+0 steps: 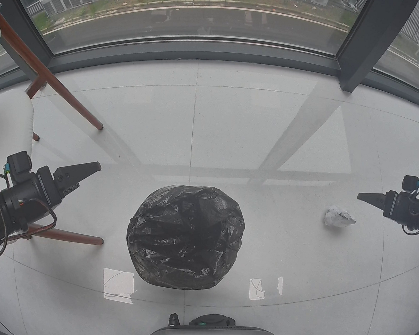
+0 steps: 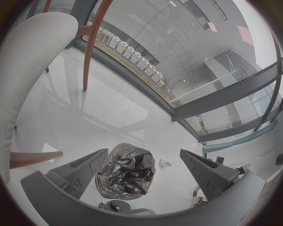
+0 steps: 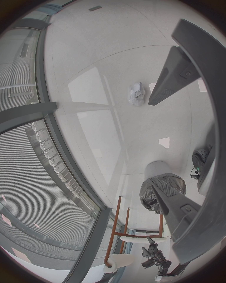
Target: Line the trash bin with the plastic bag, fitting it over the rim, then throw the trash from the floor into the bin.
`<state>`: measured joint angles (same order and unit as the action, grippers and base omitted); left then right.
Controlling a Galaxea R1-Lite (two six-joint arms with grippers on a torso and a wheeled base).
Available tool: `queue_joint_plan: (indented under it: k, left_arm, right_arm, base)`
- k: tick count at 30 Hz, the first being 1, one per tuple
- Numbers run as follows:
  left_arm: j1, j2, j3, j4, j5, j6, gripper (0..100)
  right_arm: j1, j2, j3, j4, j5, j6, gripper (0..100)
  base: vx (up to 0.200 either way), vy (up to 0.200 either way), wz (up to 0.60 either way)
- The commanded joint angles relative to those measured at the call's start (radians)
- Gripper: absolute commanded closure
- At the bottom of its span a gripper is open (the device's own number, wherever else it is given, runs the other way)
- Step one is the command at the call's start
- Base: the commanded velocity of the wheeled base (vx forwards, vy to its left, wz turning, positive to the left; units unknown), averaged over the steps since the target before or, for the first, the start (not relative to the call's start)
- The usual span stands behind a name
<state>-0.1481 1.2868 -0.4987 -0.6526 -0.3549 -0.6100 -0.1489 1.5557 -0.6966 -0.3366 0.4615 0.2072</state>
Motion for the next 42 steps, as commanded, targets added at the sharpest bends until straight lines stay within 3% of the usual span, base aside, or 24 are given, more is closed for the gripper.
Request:
queue_joint_plan:
  k: [1,6,11,16,24,26,30,34,36,39,42]
  left_arm:
    - [-0.001,0.005,0.006,-0.001,-0.003,0.001,0]
    - [0.001,0.009,0.006,0.001,-0.001,0.003,0]
    - [0.004,0.011,0.002,-0.001,-0.001,0.004,0]
    - [0.004,0.019,0.003,-0.001,0.008,0.010,0]
    - [0.005,0.011,0.022,-0.001,0.011,0.012,0]
    - [0.005,0.009,0.020,-0.002,0.011,0.012,0]
    - [0.005,0.005,0.019,-0.004,0.010,0.012,0]
    - [0.002,-0.021,0.020,-0.004,0.002,0.010,0]
    - [0.001,-0.029,0.022,-0.002,-0.001,0.010,0]
    - [-0.002,-0.034,0.023,-0.002,-0.003,0.010,0]
    - [-0.004,-0.034,0.028,-0.002,-0.003,0.009,0]
  right_arm:
    - [-0.011,0.075,-0.011,-0.044,-0.004,-0.003,0]
    - [-0.043,0.199,-0.004,-0.170,-0.015,-0.022,0]
    - [-0.037,0.325,0.003,-0.266,-0.126,-0.078,0]
    - [-0.014,0.337,-0.004,-0.272,-0.122,-0.078,0]
    - [0.023,0.360,0.016,-0.274,-0.089,-0.094,0]
    - [0.009,0.423,0.002,-0.298,-0.090,-0.149,0]
    - [-0.034,0.494,-0.011,-0.369,-0.067,-0.341,0]
    - [-0.031,0.540,-0.047,-0.366,0.028,-0.471,0]
    - [-0.031,0.550,-0.058,-0.364,0.040,-0.508,0]
    - [-0.043,0.606,-0.096,-0.369,0.059,-0.646,0]
    - [-0.081,0.647,-0.118,-0.369,0.148,-0.795,0]
  base:
    - [0.000,-0.200,0.00]
    - [0.000,-0.200,0.00]
    - [0.000,-0.200,0.00]
    - [0.000,-0.200,0.00]
    - [0.000,0.000,0.00]
    - [0.000,0.000,0.00]
    - [0.000,0.000,0.00]
    - [0.000,0.000,0.00]
    - [0.000,0.000,0.00]
    - [0.000,0.000,0.00]
    - [0.000,0.000,0.00]
